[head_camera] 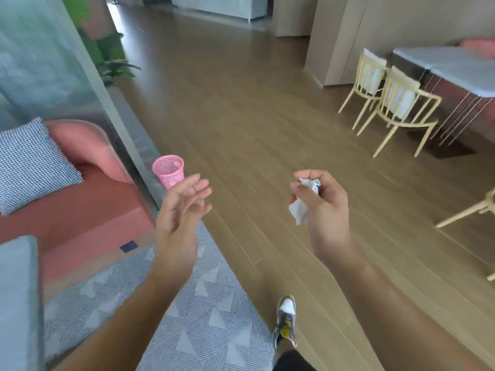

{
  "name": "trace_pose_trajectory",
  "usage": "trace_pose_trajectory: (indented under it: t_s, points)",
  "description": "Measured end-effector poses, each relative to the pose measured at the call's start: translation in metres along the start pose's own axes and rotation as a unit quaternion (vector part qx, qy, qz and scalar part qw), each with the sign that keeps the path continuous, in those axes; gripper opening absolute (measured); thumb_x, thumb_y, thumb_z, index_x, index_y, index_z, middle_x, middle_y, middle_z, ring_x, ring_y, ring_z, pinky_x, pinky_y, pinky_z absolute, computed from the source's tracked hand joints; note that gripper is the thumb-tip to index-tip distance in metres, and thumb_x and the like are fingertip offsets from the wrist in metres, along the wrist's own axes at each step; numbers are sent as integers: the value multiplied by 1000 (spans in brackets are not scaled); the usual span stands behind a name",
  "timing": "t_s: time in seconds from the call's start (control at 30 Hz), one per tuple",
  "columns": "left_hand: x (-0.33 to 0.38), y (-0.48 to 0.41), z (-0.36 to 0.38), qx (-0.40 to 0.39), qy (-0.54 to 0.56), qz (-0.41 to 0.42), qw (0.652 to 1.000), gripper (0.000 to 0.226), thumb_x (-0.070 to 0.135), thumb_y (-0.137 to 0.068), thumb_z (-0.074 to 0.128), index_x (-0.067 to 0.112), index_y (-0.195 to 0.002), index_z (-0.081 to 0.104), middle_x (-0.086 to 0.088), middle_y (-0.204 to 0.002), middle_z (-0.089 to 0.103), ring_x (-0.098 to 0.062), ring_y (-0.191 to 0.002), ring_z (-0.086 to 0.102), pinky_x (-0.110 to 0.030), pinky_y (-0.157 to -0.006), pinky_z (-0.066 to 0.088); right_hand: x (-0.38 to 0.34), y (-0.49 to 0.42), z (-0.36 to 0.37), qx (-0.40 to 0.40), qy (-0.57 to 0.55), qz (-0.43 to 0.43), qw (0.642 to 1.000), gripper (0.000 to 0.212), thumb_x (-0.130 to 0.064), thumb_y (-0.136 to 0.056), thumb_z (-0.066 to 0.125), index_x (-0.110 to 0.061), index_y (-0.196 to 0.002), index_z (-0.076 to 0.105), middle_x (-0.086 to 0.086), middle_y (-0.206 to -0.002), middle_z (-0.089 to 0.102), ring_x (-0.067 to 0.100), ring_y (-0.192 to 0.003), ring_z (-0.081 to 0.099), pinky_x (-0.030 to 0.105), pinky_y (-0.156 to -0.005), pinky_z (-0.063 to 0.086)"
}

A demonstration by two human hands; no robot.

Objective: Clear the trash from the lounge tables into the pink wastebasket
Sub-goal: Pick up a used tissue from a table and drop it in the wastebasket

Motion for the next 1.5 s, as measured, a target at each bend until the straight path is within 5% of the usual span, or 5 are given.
trace_pose_trajectory:
  t_s: [0.17,0.3,0.6,0.97,1.5]
  points:
    - [-61,-120,11,47,-21,3,999,23,22,-106,61,18,-128,67,3,-139,67,-23,-128,68,-28,-95,57,35,-144,39,-42,-1,16,999,12,-19,-81,67,-21,-92,71,-11,-69,61,16,-59,60,27,-52,48]
    - [-101,-222,15,107,-34,-3,994,18,15,-105,66,23,-121,70,-7,-137,69,-33,-127,67,-47,-102,56,47,-266,88,-101,3,23,995,12,-19,-83,68,-22,-94,71,-16,-73,64,14,-62,63,23,-51,48]
    - [-165,-386,-21,181,5,12,983,32,14,-104,58,30,-129,68,-1,-129,72,-27,-125,68,-32,-96,58,82,-467,208,-176,37,41,983,12,-24,-82,69,-23,-93,72,0,-82,64,17,-66,65,24,-50,47]
    - [-248,-619,-157,260,-15,7,965,34,32,-88,64,42,-119,73,4,-126,72,-15,-121,67,-30,-95,56,181,-655,442,-235,64,64,968,10,-22,-79,68,-24,-88,70,-12,-64,63,17,-61,62,23,-47,42]
    - [-317,-868,-294,315,-67,-15,947,34,32,-91,62,45,-120,72,7,-126,74,-15,-125,66,-32,-96,57,265,-855,700,-314,36,116,942,11,-14,-81,69,-22,-88,72,-1,-80,65,20,-57,67,25,-43,45]
Point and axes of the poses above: each hand's wrist, its own y-axis away from the middle knuckle, its own z-axis out of the palm, x = y × z, the point moved 10 cm from there along -y, towards the middle knuckle
